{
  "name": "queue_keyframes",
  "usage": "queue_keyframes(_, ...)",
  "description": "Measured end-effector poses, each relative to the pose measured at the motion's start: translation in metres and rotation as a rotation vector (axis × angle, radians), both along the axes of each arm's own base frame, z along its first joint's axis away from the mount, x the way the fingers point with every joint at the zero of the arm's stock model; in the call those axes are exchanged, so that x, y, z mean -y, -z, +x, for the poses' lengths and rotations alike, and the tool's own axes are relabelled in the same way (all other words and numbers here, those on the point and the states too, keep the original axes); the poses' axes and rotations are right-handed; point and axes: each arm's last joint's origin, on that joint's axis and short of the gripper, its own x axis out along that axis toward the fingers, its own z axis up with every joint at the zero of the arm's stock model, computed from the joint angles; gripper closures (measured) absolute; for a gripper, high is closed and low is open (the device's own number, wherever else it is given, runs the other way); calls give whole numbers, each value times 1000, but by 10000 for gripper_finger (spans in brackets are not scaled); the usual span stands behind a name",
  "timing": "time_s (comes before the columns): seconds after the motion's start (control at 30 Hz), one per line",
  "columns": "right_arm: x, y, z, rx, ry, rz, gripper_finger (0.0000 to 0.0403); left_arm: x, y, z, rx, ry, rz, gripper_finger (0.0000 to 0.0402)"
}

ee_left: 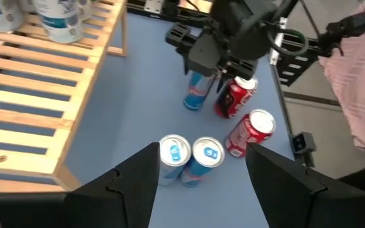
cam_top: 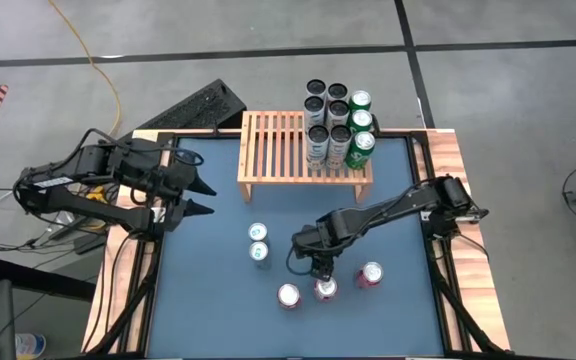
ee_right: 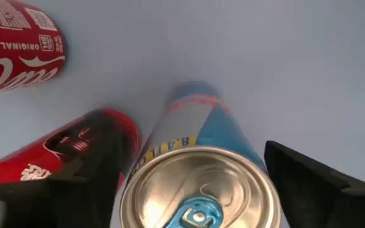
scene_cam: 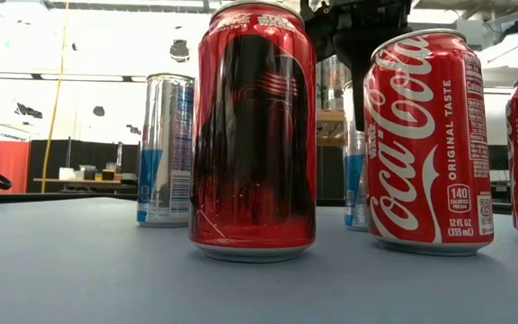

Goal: Place canned beverage on shelf
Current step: Put the bottom right blue soda can on the shelf

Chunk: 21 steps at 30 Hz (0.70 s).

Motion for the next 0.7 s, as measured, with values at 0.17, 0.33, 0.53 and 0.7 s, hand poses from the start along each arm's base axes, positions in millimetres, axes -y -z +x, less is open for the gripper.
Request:
queue_keyframes(0.17,1,-2,-1,4,39,5,137,-1,8,4,-14,-27,14,182)
queue_keyframes(0.33,0,-2,-1,5,35,-1,214,-1,14,10,-40,-27,14,182)
queue_keyframes(0.53,-5,-9,-1,11,-34,-8,213,-1,14,16,-33,-16,16,182)
queue_keyframes(0.7,-2,-43,-1,28,-148,-83,213,1,12,26,20,90,27,182)
